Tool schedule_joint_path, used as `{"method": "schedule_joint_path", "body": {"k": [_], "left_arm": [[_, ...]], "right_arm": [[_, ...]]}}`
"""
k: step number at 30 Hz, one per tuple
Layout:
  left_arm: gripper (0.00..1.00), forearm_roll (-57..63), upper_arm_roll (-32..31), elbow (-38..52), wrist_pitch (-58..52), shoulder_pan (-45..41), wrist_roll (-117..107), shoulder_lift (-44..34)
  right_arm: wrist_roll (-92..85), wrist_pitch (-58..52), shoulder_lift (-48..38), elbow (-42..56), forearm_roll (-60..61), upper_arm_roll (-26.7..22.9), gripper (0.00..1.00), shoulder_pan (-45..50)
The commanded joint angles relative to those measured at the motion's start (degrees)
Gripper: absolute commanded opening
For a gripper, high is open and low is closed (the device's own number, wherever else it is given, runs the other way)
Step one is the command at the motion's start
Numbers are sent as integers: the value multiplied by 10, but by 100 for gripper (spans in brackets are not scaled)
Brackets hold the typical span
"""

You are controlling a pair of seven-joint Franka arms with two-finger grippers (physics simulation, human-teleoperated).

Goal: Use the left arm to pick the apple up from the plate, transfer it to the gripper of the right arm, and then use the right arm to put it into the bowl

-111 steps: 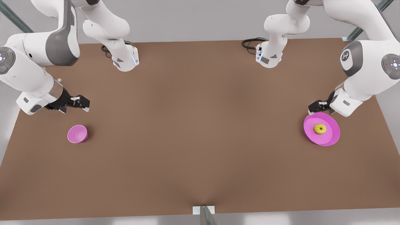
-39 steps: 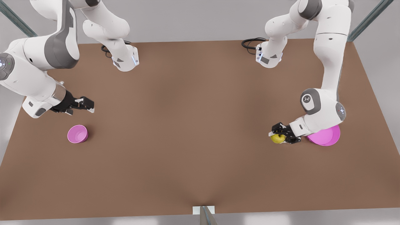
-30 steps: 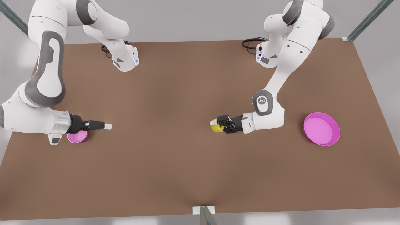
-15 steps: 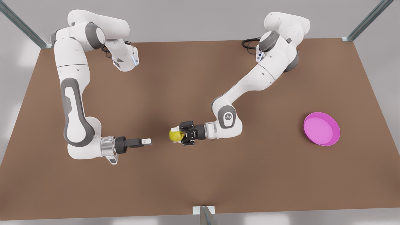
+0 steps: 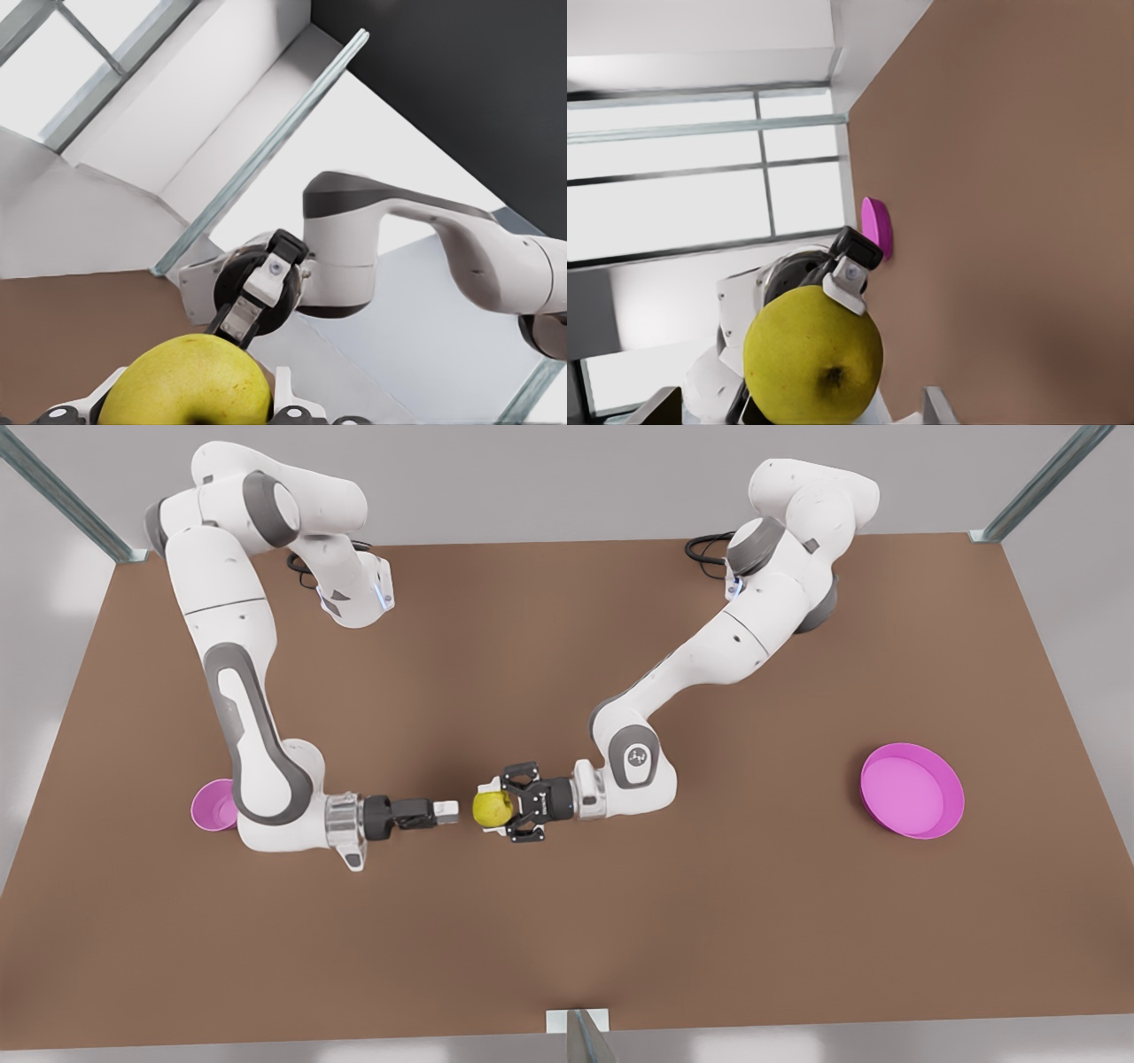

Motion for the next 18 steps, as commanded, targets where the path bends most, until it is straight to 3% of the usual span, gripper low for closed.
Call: {"method": "schedule_joint_path", "body": {"k": [1, 7, 10, 18], "left_arm": [[76, 0, 0, 1, -2, -1, 171, 0], [76, 0, 0, 1, -2, -5, 171, 1], [76, 0, 0, 1, -1, -9, 171, 2], [76, 0, 2, 1, -1, -11, 172, 4]], "right_arm": [[-102, 18, -1, -4, 1, 1, 100, 0], [-102, 36, 4, 3, 3, 9, 100, 5], [-101, 63, 4, 12, 3, 35, 100, 3], [-117, 76, 18, 14, 3, 37, 100, 9]]}}
